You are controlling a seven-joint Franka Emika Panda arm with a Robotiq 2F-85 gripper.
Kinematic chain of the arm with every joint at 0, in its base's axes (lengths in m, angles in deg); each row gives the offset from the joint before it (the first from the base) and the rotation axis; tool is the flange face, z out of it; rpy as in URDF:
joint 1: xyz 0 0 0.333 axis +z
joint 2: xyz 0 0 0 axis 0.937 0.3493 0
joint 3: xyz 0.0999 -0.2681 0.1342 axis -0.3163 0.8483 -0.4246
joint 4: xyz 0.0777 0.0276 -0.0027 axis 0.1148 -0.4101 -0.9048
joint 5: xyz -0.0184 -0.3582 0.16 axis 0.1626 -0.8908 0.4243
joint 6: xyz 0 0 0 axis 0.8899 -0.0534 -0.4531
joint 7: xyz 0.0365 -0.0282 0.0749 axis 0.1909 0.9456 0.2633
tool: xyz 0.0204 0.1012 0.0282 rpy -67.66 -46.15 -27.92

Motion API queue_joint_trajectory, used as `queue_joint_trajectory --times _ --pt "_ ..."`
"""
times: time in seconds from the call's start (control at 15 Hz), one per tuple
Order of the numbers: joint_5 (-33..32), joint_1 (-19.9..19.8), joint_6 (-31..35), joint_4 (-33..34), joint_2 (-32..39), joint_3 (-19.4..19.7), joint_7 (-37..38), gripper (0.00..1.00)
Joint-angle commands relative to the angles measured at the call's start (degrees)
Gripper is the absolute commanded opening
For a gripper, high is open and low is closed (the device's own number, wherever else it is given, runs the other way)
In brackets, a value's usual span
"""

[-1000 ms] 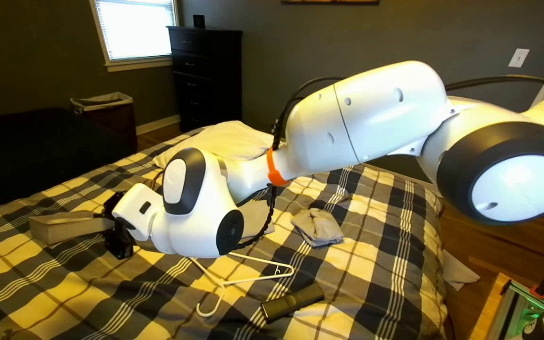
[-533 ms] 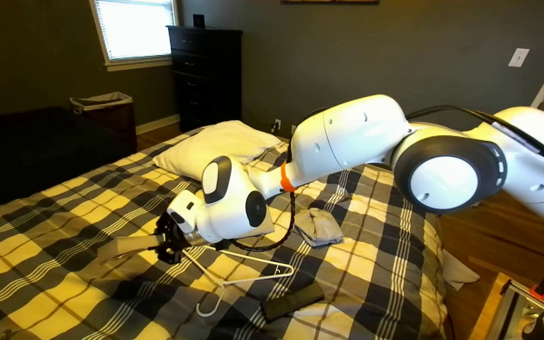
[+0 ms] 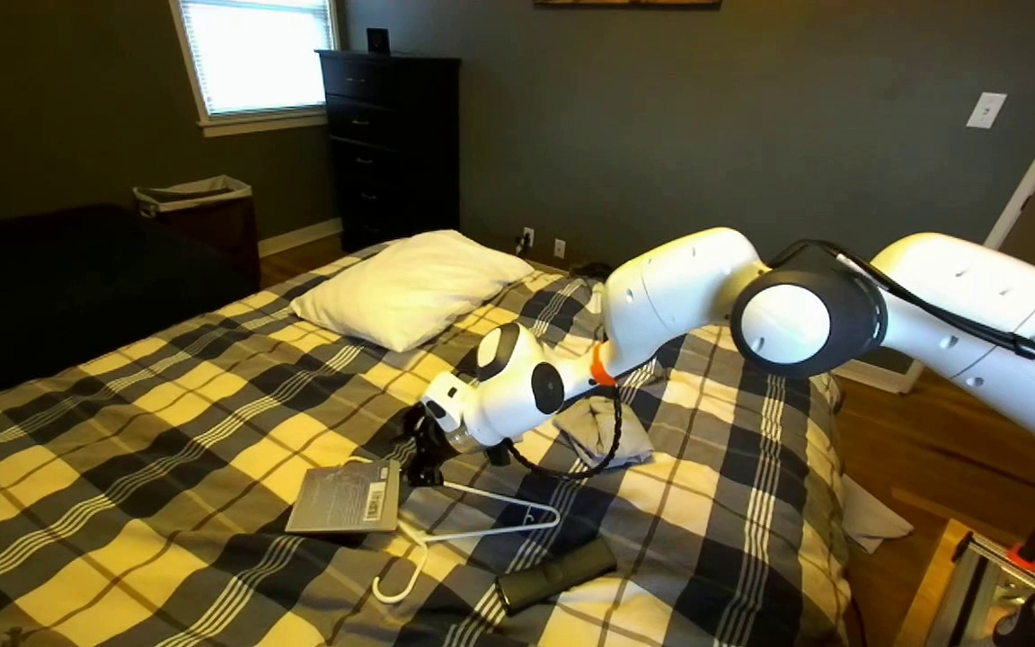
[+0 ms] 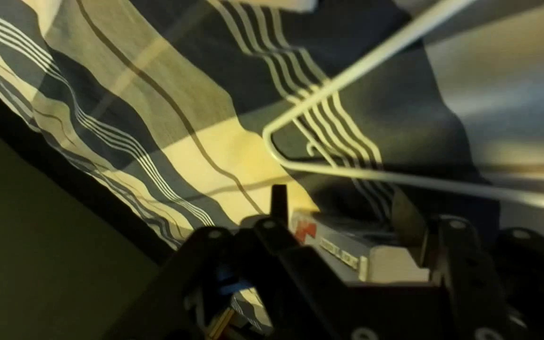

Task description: Remove the cloth from on top of the book, then move the book to the left

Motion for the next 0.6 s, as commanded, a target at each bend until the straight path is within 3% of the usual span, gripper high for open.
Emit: queue_joint_trajectory --times 0.0,0.07,0.2,0.4,0.47,0.53 --pt "-0.27 -3.66 -4.59 -2.33 -1.95 -2.96 -6.35 0.92" --pt "-0.29 -4.64 -7.73 -4.02 -3.75 -4.03 -8.43 0.99" --pt "-0.37 -6.78 -15.01 -8.3 -8.66 -7.78 -11.75 1.0" --pt "-0.45 -5.43 -23.95 -10.01 -14.31 -9.17 -12.87 1.0" --pt "-0.43 -3.7 -25.07 -9.59 -16.57 -8.23 -12.59 1.0" --pt "0.01 -4.83 -21.7 -5.3 -11.12 -9.15 -12.87 1.0"
